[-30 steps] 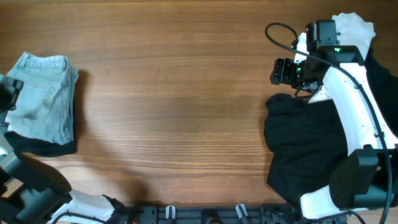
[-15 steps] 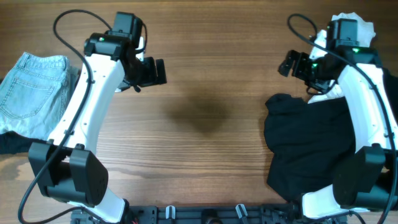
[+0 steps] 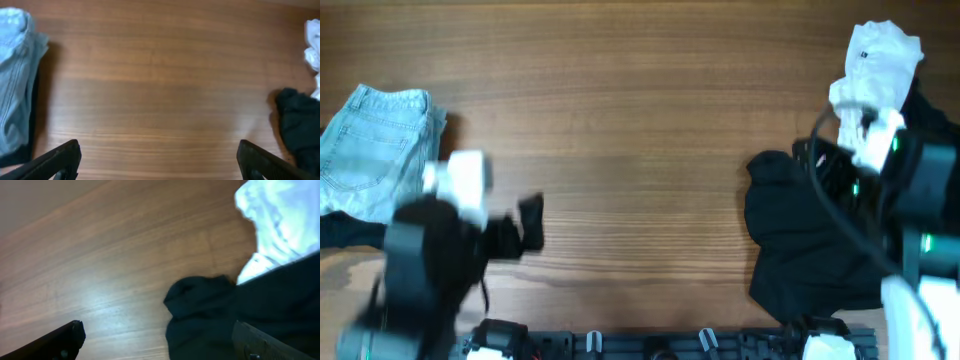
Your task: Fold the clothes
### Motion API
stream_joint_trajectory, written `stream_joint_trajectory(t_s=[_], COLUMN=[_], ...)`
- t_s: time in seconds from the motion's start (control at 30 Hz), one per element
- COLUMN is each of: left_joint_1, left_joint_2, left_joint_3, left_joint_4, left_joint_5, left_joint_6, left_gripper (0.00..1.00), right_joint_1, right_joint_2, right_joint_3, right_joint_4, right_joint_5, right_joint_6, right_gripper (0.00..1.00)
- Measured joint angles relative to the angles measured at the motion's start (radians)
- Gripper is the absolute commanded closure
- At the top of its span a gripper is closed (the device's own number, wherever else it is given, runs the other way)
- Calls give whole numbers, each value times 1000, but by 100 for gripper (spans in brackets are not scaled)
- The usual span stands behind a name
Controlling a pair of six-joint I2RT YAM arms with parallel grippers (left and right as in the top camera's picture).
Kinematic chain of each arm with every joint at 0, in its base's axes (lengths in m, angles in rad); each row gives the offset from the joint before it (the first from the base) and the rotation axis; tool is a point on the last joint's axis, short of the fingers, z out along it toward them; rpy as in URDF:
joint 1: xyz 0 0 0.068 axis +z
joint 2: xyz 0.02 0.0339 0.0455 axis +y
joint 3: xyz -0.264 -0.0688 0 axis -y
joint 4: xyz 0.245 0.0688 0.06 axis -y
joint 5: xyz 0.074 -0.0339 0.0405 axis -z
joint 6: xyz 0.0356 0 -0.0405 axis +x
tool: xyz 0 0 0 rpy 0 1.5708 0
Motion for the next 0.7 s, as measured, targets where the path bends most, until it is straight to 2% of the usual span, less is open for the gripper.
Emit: stream_joint_trajectory(t_s=[0.13,0.23,0.37,0.53,0.7], left_joint_1=[0,0,0,0,0], left_joint_2=[-362,-484,-491,-484,-482], left_joint_3=[-49,-53,-120,-418,-498], left_joint_4=[5,-2,49,257,263], left_joint_5=[-31,-90,-137,-183,-253], left_joint_6=[-11,-14,-25,-53,-58], left_gripper=[0,0,0,0,0], right_joint_1=[0,0,0,0,0], right_joint_2=[-200,-224,-199,-139,-36], right_joint_3=[-96,-97,-99,-101,-101], right_joint_4=[-17,-42,-64,-64,-64], right_joint_5=[55,66,69,70,70], right_joint_6=[25,32,39,39,39], right_gripper=[0,0,0,0,0])
